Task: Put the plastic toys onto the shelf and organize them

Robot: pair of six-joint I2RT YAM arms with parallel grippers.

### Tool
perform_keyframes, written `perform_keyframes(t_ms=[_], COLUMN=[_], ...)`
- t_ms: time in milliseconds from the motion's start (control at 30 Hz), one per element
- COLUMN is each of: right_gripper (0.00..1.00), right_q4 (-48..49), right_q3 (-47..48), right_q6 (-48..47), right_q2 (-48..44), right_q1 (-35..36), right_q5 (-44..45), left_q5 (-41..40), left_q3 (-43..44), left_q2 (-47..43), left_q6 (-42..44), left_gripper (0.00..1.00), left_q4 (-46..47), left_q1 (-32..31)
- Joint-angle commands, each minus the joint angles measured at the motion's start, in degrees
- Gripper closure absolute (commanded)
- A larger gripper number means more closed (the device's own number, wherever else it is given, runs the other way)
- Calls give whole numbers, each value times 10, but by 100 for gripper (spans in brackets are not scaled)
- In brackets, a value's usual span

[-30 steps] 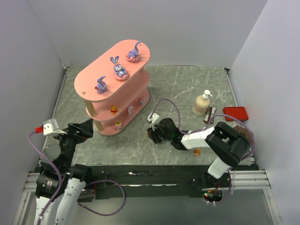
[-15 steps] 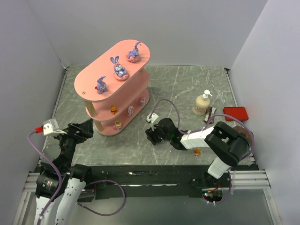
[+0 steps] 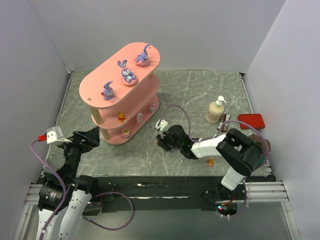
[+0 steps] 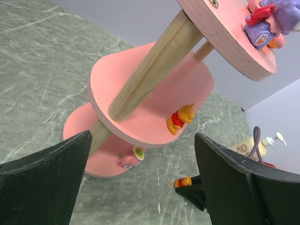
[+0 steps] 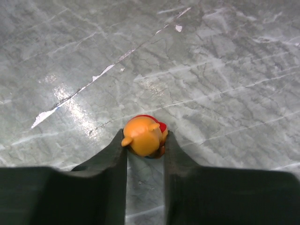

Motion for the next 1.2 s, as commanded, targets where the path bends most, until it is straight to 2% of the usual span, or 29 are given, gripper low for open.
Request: perform_keyframes(t_ms=[0, 200, 433, 600, 867, 1167], right_gripper=[100, 100, 100, 100, 100, 100], right_q4=[-20, -141, -304, -372, -351, -343], right_q3=[6, 77, 235, 320, 407, 464], right_q6=[10, 65, 102, 116, 58, 59], right_q2=[-5, -41, -78, -71, -33, -8], right_q1=[-1, 8, 26, 35, 41, 42], right_q5=[14, 46, 82, 125, 151, 148], left_q5=[9, 9, 11, 10, 11, 9], left_q3=[11, 11, 11, 11, 11, 11], left_q2=[8, 6, 6, 4, 3, 2], left_q6=[4, 3, 4, 4, 3, 4], left_gripper=[4, 4, 4, 4, 4, 4], left_q4=[13, 13, 14, 14, 14, 14], left_q1=[4, 4, 4, 4, 3, 4])
